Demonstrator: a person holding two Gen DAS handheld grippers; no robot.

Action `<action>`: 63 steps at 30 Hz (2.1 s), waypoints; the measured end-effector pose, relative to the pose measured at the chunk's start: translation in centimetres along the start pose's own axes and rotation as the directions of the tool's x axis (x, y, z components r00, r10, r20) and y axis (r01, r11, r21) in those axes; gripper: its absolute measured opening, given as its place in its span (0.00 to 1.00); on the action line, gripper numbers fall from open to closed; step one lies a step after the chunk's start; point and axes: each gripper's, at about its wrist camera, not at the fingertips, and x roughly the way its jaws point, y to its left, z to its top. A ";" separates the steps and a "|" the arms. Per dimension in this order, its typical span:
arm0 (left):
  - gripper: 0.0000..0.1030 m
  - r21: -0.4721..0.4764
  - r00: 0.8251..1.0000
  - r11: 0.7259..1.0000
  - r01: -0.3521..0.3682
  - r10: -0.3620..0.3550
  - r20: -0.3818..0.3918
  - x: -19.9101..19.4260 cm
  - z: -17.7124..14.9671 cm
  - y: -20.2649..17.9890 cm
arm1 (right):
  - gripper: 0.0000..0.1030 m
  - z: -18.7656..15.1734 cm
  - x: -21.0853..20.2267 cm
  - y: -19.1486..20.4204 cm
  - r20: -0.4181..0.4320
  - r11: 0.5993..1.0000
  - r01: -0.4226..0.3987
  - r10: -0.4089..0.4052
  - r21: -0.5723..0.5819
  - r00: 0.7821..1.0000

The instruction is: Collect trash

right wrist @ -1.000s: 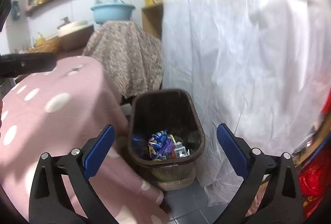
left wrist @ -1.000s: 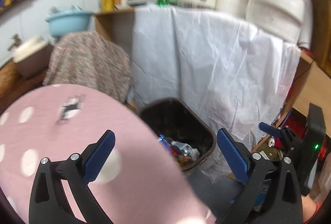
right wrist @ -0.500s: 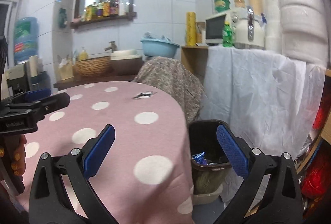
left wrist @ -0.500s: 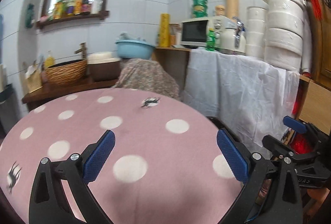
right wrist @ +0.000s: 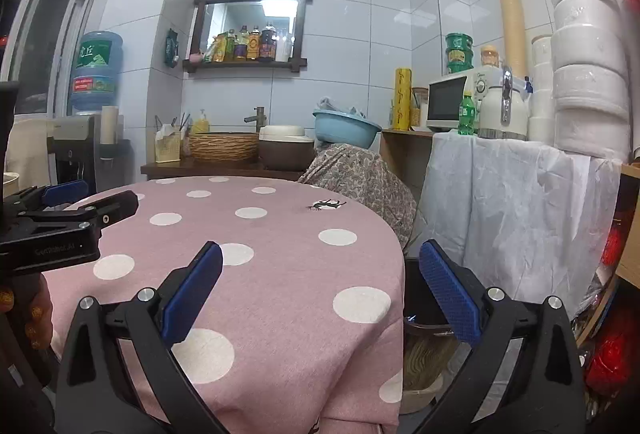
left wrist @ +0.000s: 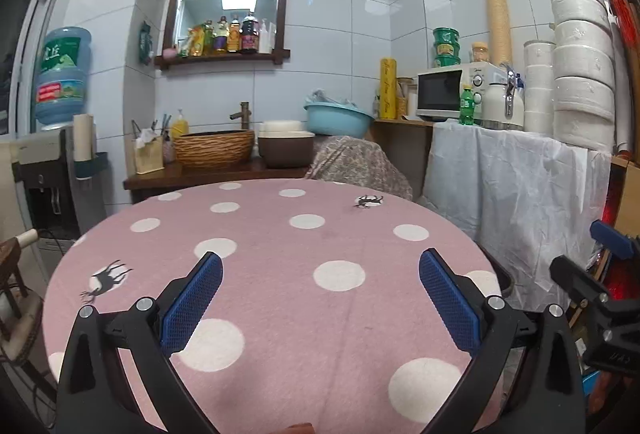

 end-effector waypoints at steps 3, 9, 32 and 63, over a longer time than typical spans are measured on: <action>0.95 0.000 1.000 1.000 -0.027 0.027 0.001 -0.8 -0.5 0.7 | 0.94 -0.1 -0.5 0.0 -0.017 1.000 -0.022 0.022 0.015 1.000; 0.95 -0.027 0.999 0.999 -0.039 0.038 -0.009 -1.3 -0.8 1.4 | 0.94 -0.2 -1.0 0.1 -0.022 0.998 -0.041 0.042 0.042 0.999; 0.95 -0.037 0.999 0.998 -0.047 0.047 0.000 -1.9 -1.1 2.0 | 0.94 -0.4 -1.5 -0.2 -0.009 0.996 -0.064 0.064 0.064 0.998; 0.95 -0.020 0.999 0.999 -0.038 0.038 0.016 -2.8 -0.9 0.5 | 0.94 -0.8 -2.1 -0.3 0.001 0.996 -0.054 0.054 0.072 0.999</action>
